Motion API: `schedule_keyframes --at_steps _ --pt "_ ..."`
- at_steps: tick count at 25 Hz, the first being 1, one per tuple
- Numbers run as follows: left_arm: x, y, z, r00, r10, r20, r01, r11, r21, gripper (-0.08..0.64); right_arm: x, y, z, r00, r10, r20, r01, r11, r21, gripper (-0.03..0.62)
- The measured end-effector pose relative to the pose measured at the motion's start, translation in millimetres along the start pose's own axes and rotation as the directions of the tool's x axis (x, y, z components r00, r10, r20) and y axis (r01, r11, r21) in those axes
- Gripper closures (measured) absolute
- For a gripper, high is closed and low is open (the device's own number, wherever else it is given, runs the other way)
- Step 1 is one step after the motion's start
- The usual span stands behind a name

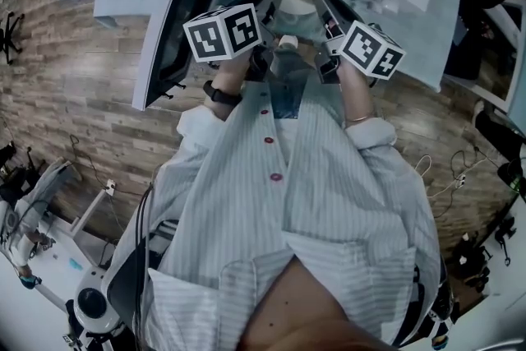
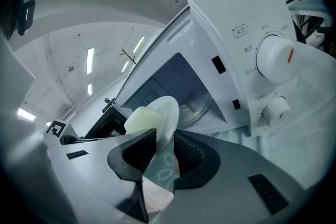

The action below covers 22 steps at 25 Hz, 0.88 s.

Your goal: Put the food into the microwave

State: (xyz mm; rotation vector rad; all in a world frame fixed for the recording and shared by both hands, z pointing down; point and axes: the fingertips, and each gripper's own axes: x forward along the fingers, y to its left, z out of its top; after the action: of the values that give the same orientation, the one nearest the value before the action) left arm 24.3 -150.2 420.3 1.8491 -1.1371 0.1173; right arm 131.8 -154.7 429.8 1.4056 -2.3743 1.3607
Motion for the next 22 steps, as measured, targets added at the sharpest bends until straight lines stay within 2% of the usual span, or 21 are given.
schedule_keyframes --at_steps 12,22 --pt "22 3 12 1.0 0.018 0.011 -0.017 1.0 -0.014 0.465 17 -13 17 1.0 0.019 -0.022 -0.02 1.0 -0.017 0.476" --pt "34 8 29 1.0 0.007 -0.022 -0.007 1.0 -0.006 0.465 31 -14 29 1.0 -0.008 -0.014 0.008 1.0 0.007 0.476"
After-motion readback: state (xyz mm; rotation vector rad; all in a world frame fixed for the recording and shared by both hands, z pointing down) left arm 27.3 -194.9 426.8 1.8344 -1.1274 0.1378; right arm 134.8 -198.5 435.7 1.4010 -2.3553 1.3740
